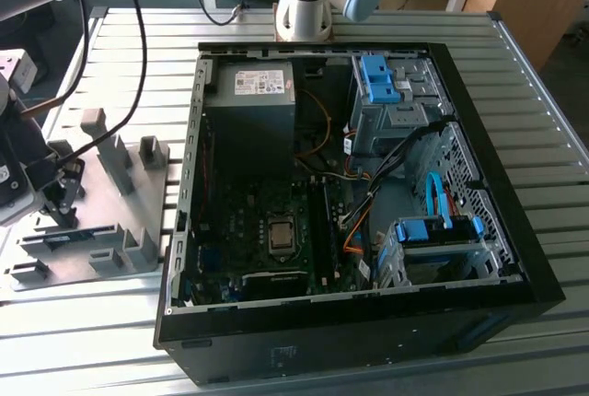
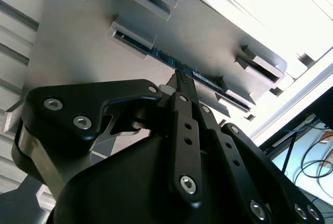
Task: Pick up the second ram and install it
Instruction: 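Pick up the second ram and move it above second insertion slot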
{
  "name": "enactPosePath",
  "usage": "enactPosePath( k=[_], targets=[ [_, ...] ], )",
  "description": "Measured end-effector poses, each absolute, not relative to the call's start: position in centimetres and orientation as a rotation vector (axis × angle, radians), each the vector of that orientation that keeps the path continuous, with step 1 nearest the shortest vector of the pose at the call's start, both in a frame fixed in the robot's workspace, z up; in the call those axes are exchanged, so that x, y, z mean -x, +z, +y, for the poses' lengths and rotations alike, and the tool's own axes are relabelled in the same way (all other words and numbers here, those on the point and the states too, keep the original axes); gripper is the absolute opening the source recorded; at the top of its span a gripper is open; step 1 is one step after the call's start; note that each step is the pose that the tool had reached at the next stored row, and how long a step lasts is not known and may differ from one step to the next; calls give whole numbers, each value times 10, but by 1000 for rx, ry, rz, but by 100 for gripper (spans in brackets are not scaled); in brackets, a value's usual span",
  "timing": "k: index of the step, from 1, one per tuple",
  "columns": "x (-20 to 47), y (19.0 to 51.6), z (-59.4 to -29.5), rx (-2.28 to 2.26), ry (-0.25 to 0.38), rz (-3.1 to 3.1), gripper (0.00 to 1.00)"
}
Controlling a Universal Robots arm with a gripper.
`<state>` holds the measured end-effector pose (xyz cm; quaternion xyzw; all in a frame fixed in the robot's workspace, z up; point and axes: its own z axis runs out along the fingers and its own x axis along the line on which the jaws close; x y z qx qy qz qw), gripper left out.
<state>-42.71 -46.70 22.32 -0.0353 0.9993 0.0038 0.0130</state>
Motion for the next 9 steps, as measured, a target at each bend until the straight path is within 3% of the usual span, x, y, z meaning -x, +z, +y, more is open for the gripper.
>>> enactPosePath(
  k=[9],
  targets=[
    [427, 223, -467, 350, 15, 3097, 10]
  ],
)
